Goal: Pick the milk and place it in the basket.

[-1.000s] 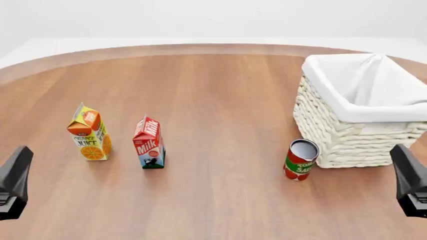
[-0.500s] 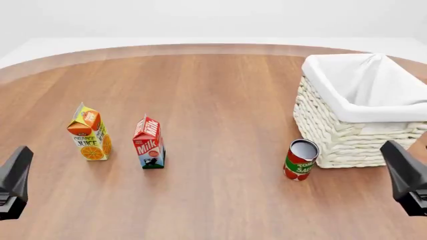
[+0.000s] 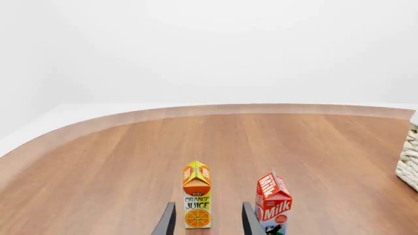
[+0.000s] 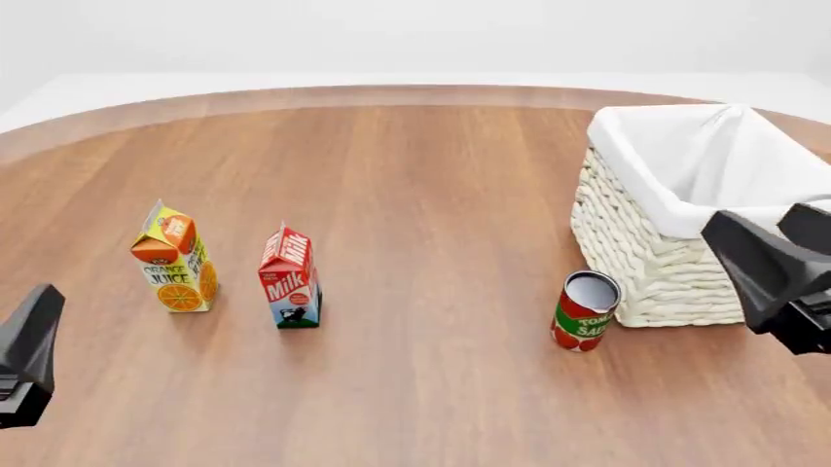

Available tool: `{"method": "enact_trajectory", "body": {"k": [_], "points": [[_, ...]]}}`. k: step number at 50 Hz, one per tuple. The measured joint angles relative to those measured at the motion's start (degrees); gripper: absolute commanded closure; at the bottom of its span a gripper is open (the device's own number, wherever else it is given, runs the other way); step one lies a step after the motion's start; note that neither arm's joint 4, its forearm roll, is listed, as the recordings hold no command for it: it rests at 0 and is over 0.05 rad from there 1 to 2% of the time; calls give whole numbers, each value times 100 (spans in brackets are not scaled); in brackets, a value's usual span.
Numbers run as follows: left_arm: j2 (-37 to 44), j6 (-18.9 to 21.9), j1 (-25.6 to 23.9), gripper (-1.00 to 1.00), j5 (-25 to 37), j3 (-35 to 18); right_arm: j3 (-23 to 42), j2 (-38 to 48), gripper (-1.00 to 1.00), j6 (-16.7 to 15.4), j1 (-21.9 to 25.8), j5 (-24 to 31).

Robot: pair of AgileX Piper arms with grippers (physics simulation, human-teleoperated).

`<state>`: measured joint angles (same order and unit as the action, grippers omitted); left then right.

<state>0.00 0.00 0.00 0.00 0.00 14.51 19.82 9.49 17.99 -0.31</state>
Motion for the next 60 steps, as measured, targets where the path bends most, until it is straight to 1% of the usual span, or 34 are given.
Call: {"method": "enact_trajectory", "body": {"k": [11, 16, 21, 27, 36, 48, 60], "points": [[0, 0, 0, -100, 0, 0, 628, 793, -100, 237, 461, -84], [0, 0, 0, -100, 0, 0, 950, 1197, -100, 440, 705, -99], [0, 0, 0, -100, 0, 0, 1641, 1936, -100, 454, 1016, 72], [0, 0, 0, -100, 0, 0, 2171, 2602, -100, 520, 1292, 138], [0, 0, 0, -100, 0, 0, 2741, 3281, -100, 461, 1546, 226], [0, 0, 0, -100, 0, 0, 3364, 4076, -100, 328, 1719, 307], [0, 0, 0, -100, 0, 0, 3907, 4753, -100, 355, 1856, 338]]}}
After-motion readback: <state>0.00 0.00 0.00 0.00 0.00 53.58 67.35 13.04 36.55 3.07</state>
